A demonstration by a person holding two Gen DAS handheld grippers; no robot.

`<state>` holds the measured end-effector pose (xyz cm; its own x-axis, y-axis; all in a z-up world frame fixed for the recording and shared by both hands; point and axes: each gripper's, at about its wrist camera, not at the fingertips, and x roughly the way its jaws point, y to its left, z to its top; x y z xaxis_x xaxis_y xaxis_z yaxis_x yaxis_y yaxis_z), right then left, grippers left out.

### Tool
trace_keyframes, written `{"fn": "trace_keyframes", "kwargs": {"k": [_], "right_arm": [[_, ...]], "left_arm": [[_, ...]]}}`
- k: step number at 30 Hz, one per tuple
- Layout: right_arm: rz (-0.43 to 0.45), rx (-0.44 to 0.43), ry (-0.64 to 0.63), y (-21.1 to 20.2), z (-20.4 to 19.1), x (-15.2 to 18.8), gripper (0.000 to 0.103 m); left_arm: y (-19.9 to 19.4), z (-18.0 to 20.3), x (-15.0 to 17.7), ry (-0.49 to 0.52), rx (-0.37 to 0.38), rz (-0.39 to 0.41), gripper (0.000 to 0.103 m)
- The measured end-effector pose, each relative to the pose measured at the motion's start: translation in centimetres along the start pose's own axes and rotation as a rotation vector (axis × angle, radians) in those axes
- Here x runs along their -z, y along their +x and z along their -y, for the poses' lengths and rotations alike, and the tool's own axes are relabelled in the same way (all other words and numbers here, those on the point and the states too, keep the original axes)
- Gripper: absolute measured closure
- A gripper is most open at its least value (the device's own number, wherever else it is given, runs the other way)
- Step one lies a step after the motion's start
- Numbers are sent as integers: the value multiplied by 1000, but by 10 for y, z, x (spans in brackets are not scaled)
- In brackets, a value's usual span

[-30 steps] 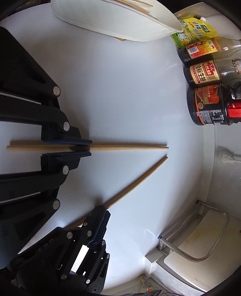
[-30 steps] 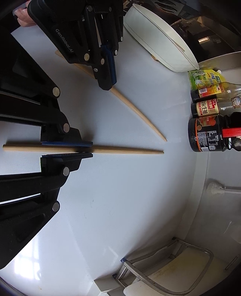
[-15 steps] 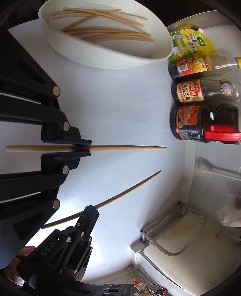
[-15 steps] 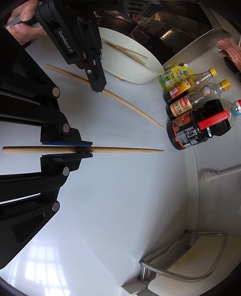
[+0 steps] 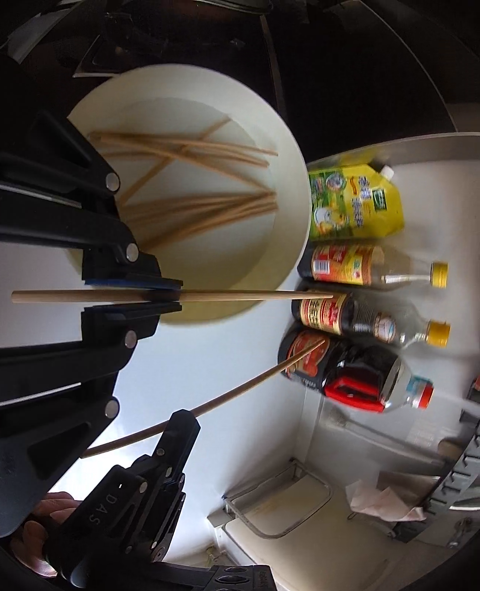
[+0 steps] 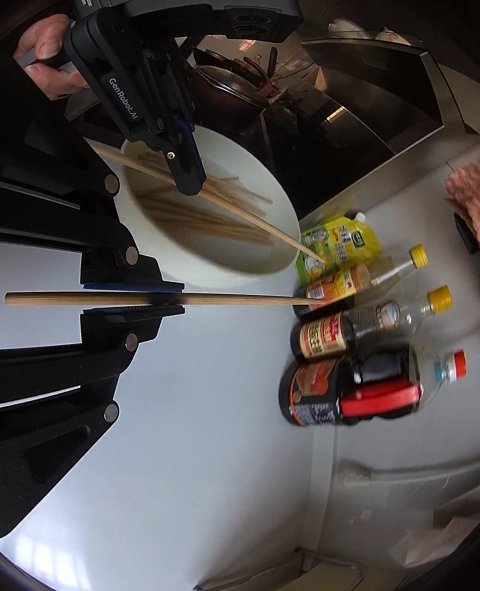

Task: Organize utensils
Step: 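Carry both chopsticks over the white basin and lower them in, then open both tools to release the chopsticks into the basin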

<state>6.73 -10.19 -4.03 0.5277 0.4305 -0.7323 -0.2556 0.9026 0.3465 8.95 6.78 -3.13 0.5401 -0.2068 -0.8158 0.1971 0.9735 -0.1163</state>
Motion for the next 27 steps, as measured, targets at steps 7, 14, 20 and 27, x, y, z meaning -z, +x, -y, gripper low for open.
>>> {"fn": "trace_keyframes", "kwargs": {"k": [7,14,20,27], "right_arm": [[-57,-38,-56,53,-55,-31,97],[-134,-14,-88,102,-86,-44,97],[-178,12,-99,121,-94,-44,96],[-147,41,-114,110,-93,-44,92]], "left_arm": [[1,-77,-7,-97,-60,-5,96],[22,-118,-12,-133,-84,-32,95],[41,-132,-10,-153,-95,-74,95],[37,-140,-8,-175,-120,-48,70]]}}
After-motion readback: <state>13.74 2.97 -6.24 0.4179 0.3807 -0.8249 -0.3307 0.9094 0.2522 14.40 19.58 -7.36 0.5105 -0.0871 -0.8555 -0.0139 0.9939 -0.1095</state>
